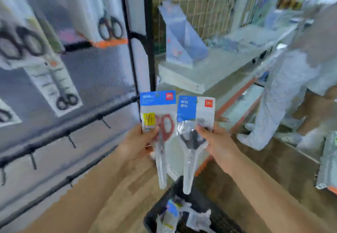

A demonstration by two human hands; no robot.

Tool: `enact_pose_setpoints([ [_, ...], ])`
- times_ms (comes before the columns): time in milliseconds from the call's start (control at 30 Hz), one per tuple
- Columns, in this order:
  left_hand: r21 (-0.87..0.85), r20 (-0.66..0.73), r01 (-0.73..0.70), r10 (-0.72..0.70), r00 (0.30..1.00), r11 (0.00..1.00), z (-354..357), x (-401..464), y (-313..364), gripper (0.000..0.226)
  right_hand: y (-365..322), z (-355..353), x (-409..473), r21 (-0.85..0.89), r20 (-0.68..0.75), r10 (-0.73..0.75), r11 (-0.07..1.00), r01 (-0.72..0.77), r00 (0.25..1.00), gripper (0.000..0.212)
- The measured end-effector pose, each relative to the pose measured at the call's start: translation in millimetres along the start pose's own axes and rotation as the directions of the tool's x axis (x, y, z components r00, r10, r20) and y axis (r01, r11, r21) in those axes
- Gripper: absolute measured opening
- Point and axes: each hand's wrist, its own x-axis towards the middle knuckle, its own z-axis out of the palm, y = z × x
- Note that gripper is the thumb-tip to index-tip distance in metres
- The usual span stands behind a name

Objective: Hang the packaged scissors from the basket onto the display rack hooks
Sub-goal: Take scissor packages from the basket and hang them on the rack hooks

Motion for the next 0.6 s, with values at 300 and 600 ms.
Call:
enact_pose_setpoints([
  [300,-0.030,-0.276,-0.309,0.289,0.916,0.950,-101,-147,109,0.012,-119,157,-85,0.087,0.297,-0.240,0.971,0.224,0.924,0.010],
  [600,-0.051,-0.470,-0.350,0.286,0.835,0.936,-237,-283,120,0.016,-143,307,-198,0.162,0.537,-0.301,0.954,0.254,0.788,0.015],
])
